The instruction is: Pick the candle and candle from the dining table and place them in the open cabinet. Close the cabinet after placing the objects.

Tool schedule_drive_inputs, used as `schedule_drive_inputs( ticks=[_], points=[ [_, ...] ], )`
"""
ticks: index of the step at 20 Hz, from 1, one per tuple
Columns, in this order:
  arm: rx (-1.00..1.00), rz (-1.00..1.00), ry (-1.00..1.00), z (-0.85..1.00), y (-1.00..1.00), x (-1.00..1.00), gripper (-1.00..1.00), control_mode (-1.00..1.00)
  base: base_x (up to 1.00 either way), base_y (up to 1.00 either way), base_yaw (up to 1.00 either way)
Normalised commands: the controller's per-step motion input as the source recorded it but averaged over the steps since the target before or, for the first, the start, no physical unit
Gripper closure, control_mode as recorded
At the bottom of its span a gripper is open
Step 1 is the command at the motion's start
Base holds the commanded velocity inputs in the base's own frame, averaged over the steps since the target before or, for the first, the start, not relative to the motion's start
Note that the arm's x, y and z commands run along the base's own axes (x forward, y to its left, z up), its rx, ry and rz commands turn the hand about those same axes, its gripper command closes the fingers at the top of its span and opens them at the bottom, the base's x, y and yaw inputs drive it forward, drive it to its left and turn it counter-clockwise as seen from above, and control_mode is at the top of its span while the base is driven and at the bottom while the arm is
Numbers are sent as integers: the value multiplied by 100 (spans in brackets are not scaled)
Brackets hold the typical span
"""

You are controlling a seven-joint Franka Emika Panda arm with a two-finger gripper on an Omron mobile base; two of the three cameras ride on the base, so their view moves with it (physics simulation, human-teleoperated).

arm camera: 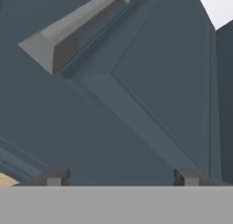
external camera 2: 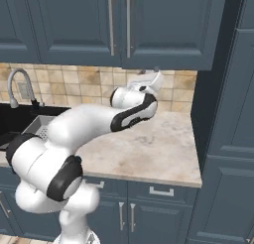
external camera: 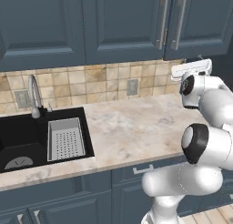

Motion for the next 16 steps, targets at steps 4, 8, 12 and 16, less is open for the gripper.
schedule_drive_inputs(
  ticks=[4,8,12,16],
  points=[
    [-3,-46,14,34,84,76,-100,-100,0,0,0],
    [0,-31,32,88,65,53,-100,-100,0,0,0],
    [0,-9,28,73,9,-25,-100,-100,0,0,0],
    [0,0,8,46,24,-34,-100,-100,0,0,0]
  ],
)
